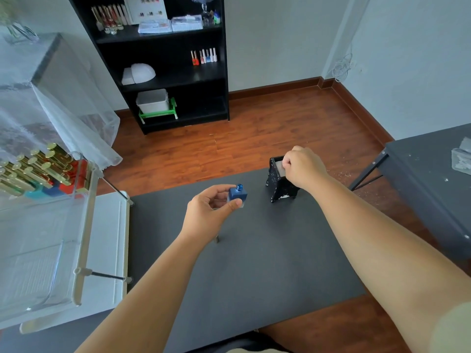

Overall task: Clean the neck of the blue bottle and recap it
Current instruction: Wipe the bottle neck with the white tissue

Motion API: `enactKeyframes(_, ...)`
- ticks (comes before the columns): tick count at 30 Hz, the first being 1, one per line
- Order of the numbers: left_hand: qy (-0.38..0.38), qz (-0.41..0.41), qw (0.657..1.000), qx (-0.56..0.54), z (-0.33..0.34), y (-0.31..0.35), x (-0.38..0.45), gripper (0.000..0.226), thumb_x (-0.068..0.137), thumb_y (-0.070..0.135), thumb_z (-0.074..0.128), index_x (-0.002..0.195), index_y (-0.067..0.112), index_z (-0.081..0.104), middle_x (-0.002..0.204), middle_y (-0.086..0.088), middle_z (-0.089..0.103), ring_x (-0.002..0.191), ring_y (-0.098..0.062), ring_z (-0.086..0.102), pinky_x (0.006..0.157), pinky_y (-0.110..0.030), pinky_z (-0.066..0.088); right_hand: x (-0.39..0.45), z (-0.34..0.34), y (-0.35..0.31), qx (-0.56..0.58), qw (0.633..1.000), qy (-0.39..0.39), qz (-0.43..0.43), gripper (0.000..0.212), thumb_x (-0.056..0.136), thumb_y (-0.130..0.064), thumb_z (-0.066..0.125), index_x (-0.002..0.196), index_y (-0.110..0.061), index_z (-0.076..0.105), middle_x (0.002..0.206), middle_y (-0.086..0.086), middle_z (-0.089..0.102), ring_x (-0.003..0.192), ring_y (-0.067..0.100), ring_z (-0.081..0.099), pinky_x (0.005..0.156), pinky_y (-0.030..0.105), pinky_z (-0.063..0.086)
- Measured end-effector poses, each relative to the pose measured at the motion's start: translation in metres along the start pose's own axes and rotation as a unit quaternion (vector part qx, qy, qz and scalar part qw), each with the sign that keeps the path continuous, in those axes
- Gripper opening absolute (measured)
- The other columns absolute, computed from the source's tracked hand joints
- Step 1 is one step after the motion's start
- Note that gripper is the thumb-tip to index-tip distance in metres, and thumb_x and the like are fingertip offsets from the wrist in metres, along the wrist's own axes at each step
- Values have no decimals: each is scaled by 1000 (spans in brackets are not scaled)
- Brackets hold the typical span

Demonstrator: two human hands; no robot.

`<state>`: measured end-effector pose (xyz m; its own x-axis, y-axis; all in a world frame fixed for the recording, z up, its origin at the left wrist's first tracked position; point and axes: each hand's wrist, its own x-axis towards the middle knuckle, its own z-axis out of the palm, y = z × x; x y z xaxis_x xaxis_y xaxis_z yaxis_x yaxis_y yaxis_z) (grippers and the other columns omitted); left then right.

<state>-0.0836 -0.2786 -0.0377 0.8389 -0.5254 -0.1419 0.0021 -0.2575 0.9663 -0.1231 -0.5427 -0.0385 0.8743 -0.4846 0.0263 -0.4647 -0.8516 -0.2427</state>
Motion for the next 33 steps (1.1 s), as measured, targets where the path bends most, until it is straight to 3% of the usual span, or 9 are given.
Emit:
enactKeyframes(5,1,-2,1000,4,0,0,1,29,70,36,80,98,42,75,96,4,79,93,-24,73,94,-44,57,-2,0,8,28,1000,1,-2,35,84,3,44,60,-23,42,92,3,51,84,29,48,65,32,33)
enactKeyframes(12,-3,4,1000,5,2,3,1,27,75,30,81,98,41,75,95,5,79,93,-21,73,94,-42,57,-1,-3,13,110,994,8,21,20,83,3,40,77,-5,57,93,2,52,85,28,51,67,37,40)
enactKeyframes(22,6,17,1000,11,2,2,-7,28,78,25,82,99,43,74,92,9,79,90,-17,73,91,-37,58,0,6,0,158,987,-4,14,19,87,-8,45,79,-15,60,92,0,55,85,24,51,68,34,39)
enactKeyframes(27,17,15,1000,6,-3,2,-12,28,76,27,82,99,42,75,93,7,79,93,-21,73,93,-41,58,-8,14,-7,205,977,45,30,13,84,-12,54,83,-19,65,91,-3,65,84,19,56,65,28,38)
enactKeyframes(33,26,16,999,10,-6,0,-17,28,76,28,82,98,44,74,92,8,79,91,-20,73,91,-39,58,-17,17,-16,242,967,54,54,24,80,-14,64,103,-19,65,89,-3,66,84,18,57,62,27,37)
